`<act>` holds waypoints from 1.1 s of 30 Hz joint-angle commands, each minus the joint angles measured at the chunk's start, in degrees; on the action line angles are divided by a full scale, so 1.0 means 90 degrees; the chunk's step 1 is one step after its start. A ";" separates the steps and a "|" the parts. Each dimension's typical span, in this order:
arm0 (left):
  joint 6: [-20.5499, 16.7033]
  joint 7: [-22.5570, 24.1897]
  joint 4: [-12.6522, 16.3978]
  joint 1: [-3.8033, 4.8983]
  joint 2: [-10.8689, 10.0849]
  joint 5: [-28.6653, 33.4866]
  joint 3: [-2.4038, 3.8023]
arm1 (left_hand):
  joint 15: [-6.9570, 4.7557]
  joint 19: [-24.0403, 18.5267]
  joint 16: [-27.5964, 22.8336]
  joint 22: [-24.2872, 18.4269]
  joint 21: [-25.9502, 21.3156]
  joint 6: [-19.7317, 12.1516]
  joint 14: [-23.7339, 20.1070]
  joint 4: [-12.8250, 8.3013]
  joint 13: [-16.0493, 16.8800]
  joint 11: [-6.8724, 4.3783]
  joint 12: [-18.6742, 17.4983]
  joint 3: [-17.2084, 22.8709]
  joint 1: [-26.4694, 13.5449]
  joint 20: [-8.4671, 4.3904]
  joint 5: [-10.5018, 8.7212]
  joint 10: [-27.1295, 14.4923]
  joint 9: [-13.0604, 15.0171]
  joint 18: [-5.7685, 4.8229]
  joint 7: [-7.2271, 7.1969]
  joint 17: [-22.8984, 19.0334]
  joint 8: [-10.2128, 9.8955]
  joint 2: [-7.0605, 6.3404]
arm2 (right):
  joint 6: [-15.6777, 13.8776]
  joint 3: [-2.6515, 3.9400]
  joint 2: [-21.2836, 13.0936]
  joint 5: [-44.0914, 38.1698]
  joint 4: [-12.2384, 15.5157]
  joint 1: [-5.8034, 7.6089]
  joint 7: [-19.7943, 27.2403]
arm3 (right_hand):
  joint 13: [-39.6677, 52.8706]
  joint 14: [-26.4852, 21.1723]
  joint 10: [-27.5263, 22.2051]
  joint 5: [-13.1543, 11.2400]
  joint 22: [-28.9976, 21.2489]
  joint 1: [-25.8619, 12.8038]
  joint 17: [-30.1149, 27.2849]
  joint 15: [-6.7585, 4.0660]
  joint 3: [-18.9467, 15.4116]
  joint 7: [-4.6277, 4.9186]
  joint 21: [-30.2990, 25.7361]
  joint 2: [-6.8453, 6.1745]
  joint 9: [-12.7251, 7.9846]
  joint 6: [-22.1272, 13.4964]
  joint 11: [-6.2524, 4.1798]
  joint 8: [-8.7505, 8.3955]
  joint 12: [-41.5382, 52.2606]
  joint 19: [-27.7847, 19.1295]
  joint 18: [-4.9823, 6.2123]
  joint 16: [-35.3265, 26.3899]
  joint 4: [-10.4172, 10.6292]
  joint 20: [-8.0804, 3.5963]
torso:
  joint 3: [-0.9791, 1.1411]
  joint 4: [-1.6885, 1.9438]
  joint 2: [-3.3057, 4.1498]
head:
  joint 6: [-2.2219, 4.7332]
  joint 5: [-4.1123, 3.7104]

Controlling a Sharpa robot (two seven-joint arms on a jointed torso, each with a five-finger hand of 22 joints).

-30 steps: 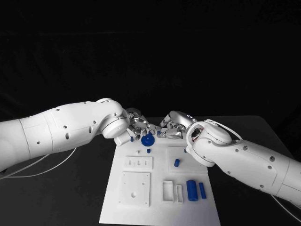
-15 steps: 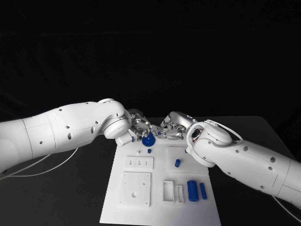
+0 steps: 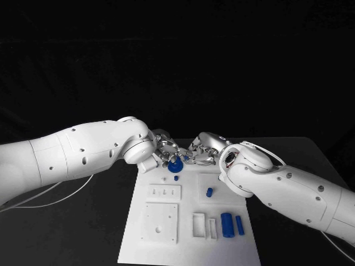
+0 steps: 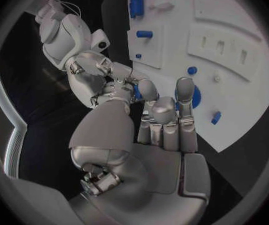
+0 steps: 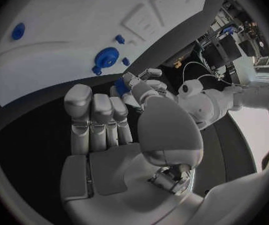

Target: Assemble the parts on the task board

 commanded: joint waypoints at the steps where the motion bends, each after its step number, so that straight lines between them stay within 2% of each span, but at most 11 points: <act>1: 0.0082 0.0055 0.0007 0.0000 0.0026 0.0033 0.0007 | 0.0003 0.0055 0.0038 0.0045 -0.0040 -0.0009 -0.0050 -0.0103 0.0010 -0.0026 -0.0024 -0.0011 0.0032 -0.0012 0.0113 0.0148 0.0004 0.0059 -0.0062 -0.0003 -0.0009 0.0092 | 0.0163 -0.0008 0.0018 -0.0049 0.0018 -0.0001 0.0072 | -0.0006 0.0034 0.0030 0.0037 0.0627 0.0072 -0.0007 -0.0027 -0.0010 -0.0018 0.0023 0.0006 0.0000 0.0039 -0.0005 0.0016 0.0008 0.0283 -0.0054 0.0025 0.0031 -0.0027 | 0.0000 0.0001 -0.0001 | -0.0003 0.0003; 9: 0.0045 0.0100 0.0018 -0.0003 0.0028 0.0071 0.0005 | -0.0004 0.0063 0.0036 0.0106 -0.0085 -0.0015 -0.0056 -0.0338 0.0007 -0.0030 -0.0031 0.0181 0.0222 -0.0020 0.0484 0.0143 0.0029 0.0050 -0.0082 -0.0010 -0.0007 0.0274 | 0.0195 -0.0026 0.0016 -0.0039 0.0027 -0.0001 0.0085 | -0.0007 0.0032 0.0031 0.0052 0.0629 0.0071 -0.0013 -0.0026 -0.0025 -0.0019 0.0031 0.0003 0.0000 0.0041 -0.0004 0.0017 0.0007 0.0283 -0.0056 0.0020 0.0042 -0.0027 | -0.0002 0.0004 0.0000 | -0.0003 0.0008; 14: 0.0068 0.0123 0.0020 -0.0008 0.0036 0.0099 0.0003 | -0.0014 0.0065 0.0053 0.0170 -0.0117 0.0030 -0.0059 -0.0673 0.0004 -0.0039 -0.0033 0.0418 0.0459 -0.0027 0.0653 0.0145 0.0193 0.0044 -0.0116 0.0006 0.0016 0.0419 | 0.0209 -0.0033 0.0019 -0.0038 0.0035 -0.0001 0.0070 | -0.0007 0.0031 0.0030 0.0063 0.0627 0.0077 -0.0013 -0.0030 -0.0040 -0.0019 0.0023 0.0011 -0.0002 0.0039 -0.0005 0.0016 0.0009 0.0283 -0.0054 0.0020 0.0052 -0.0030 | -0.0001 0.0002 0.0001 | -0.0010 0.0012; 19: 0.0071 0.0162 0.0013 -0.0014 0.0030 0.0156 0.0002 | -0.0017 0.0062 0.0056 0.0259 -0.0160 0.0005 -0.0075 -0.1027 -0.0018 -0.0026 -0.0047 0.0709 0.0471 -0.0031 0.0899 0.0159 0.0800 0.0038 -0.0125 0.0001 0.0034 0.0526 | 0.0215 -0.0035 0.0019 -0.0037 0.0026 -0.0001 0.0063 | -0.0007 0.0031 0.0030 0.0063 0.0627 0.0077 -0.0013 -0.0030 -0.0040 -0.0019 0.0023 0.0011 -0.0002 0.0039 -0.0005 0.0016 0.0009 0.0283 -0.0054 0.0020 0.0052 -0.0030 | -0.0003 0.0001 0.0001 | -0.0014 0.0010; 20: 0.0069 0.0172 0.0011 -0.0015 0.0030 0.0166 0.0001 | -0.0018 0.0059 0.0060 0.0277 -0.0170 -0.0019 -0.0074 -0.1109 -0.0024 -0.0017 -0.0052 0.0861 0.0487 -0.0032 0.0719 0.0159 0.0912 0.0040 -0.0120 0.0003 0.0022 0.0556 | 0.0215 -0.0036 0.0019 -0.0037 0.0024 -0.0001 0.0062 | -0.0007 0.0031 0.0030 0.0063 0.0627 0.0077 -0.0013 -0.0030 -0.0040 -0.0019 0.0023 0.0011 -0.0002 0.0039 -0.0005 0.0016 0.0009 0.0283 -0.0054 0.0020 0.0052 -0.0030 | -0.0003 0.0004 0.0001 | -0.0014 0.0012; 21: 0.0069 0.0180 0.0010 -0.0016 0.0029 0.0173 0.0001 | -0.0016 0.0059 0.0067 0.0295 -0.0171 -0.0029 -0.0074 -0.1219 -0.0028 -0.0011 -0.0057 0.1177 0.0539 -0.0035 0.0317 0.0158 0.0980 0.0043 -0.0093 0.0013 0.0018 0.0577 | 0.0215 -0.0036 0.0019 -0.0037 0.0022 -0.0001 0.0062 | -0.0007 0.0031 0.0030 0.0063 0.0627 0.0077 -0.0013 -0.0030 -0.0040 -0.0019 0.0023 0.0011 -0.0002 0.0039 -0.0005 0.0016 0.0009 0.0283 -0.0054 0.0020 0.0052 -0.0030 | -0.0004 0.0004 0.0000 | -0.0015 0.0013; 22: 0.0069 0.0188 0.0008 -0.0017 0.0028 0.0184 0.0001 | -0.0004 0.0059 0.0072 0.0339 -0.0177 -0.0019 -0.0072 -0.1272 -0.0031 -0.0021 -0.0051 0.1722 0.0289 -0.0027 0.0314 0.0165 0.1187 0.0056 -0.0101 0.0013 0.0018 0.0406 | 0.0214 -0.0036 0.0020 -0.0037 0.0018 -0.0001 0.0061 | -0.0007 0.0031 0.0030 0.0063 0.0627 0.0077 -0.0013 -0.0030 -0.0040 -0.0019 0.0023 0.0011 -0.0002 0.0039 -0.0005 0.0016 0.0009 0.0283 -0.0054 0.0020 0.0052 -0.0030 | -0.0004 0.0004 0.0000 | -0.0015 0.0013; 24: 0.0077 0.0201 0.0006 -0.0020 0.0028 0.0213 0.0000 | -0.0013 0.0073 0.0080 0.0428 -0.0214 -0.0025 -0.0072 -0.1267 -0.0043 -0.0004 -0.0039 0.2271 0.0082 -0.0030 0.0332 0.0172 0.1634 0.0064 -0.0107 0.0010 0.0005 0.0226 | 0.0211 -0.0037 0.0023 -0.0037 0.0009 -0.0002 0.0063 | -0.0007 0.0031 0.0030 0.0063 0.0627 0.0077 -0.0013 -0.0030 -0.0040 -0.0019 0.0023 0.0011 -0.0002 0.0039 -0.0005 0.0016 0.0009 0.0283 -0.0054 0.0020 0.0052 -0.0030 | -0.0004 0.0007 0.0001 | -0.0020 0.0016; 28: 0.0085 0.0213 0.0003 -0.0023 0.0026 0.0289 -0.0001 | -0.0020 0.0091 0.0092 0.0495 -0.0269 0.0024 -0.0065 -0.1258 -0.0062 -0.0018 -0.0035 0.2389 0.0041 -0.0030 0.0451 0.0191 0.1907 0.0061 -0.0136 0.0019 0.0013 0.0168 | 0.0203 -0.0037 0.0031 -0.0036 -0.0022 -0.0002 0.0071 | -0.0027 0.0026 0.0010 0.0065 0.0624 0.0077 -0.0023 -0.0034 -0.0063 -0.0010 0.0010 0.0002 -0.0013 0.0007 0.0000 0.0012 -0.0022 0.0279 -0.0051 0.0008 0.0064 -0.0034 | -0.0005 0.0007 0.0001 | -0.0019 0.0021; 32: 0.0076 0.0215 0.0004 -0.0025 0.0025 0.0365 -0.0002 | -0.0042 0.0125 0.0124 0.0575 -0.0331 0.0138 -0.0043 -0.1252 -0.0081 -0.0057 -0.0027 0.2450 -0.0027 -0.0048 0.0528 0.0215 0.2366 0.0046 -0.0199 0.0062 0.0030 0.0084 | 0.0199 -0.0039 0.0032 -0.0028 -0.0056 -0.0002 0.0081 | -0.0035 0.0024 0.0003 0.0064 0.0623 0.0075 -0.0028 -0.0033 -0.0066 -0.0007 0.0007 0.0000 -0.0016 -0.0002 0.0002 0.0012 -0.0033 0.0279 -0.0050 0.0001 0.0067 -0.0034 | -0.0004 0.0005 0.0000 | -0.0021 0.0024; 33: 0.0067 0.0214 0.0003 -0.0025 0.0025 0.0381 -0.0002 | -0.0050 0.0147 0.0131 0.0616 -0.0359 0.0147 -0.0040 -0.1242 -0.0089 -0.0068 -0.0024 0.2488 -0.0052 -0.0054 0.0532 0.0218 0.2599 0.0039 -0.0211 0.0073 0.0002 0.0058 | 0.0198 -0.0039 0.0029 -0.0025 -0.0061 -0.0002 0.0083 | -0.0038 0.0024 0.0002 0.0061 0.0618 0.0074 -0.0031 -0.0032 -0.0072 -0.0002 -0.0013 -0.0008 -0.0026 -0.0017 0.0005 0.0015 -0.0035 0.0275 -0.0048 -0.0004 0.0074 -0.0033 | -0.0003 0.0006 0.0001 | -0.0021 0.0027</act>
